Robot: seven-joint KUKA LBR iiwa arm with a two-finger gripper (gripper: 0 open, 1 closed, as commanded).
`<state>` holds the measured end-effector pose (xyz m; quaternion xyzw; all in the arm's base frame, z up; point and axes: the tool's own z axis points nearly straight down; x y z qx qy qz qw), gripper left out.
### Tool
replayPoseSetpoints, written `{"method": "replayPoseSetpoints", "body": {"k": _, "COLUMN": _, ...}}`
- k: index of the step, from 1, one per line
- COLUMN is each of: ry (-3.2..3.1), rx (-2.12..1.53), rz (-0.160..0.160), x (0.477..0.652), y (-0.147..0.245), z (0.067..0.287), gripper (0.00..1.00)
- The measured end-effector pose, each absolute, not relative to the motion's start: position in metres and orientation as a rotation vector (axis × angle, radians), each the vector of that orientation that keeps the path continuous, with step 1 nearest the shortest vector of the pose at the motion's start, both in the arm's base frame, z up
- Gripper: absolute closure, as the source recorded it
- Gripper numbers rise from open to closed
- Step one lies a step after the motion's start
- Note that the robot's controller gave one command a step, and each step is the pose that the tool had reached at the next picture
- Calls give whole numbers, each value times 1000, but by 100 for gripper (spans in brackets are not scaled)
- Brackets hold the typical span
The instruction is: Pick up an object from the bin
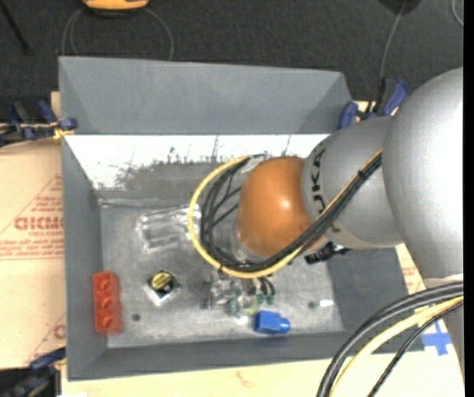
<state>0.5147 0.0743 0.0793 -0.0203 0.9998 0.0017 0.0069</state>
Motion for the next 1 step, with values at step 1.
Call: {"method": "replayPoseSetpoints", "body": {"k": 1, "ry": 3128, "rx": -91, "rz": -1, "x": 520, "y": 62, "z": 246, "gripper": 100}}
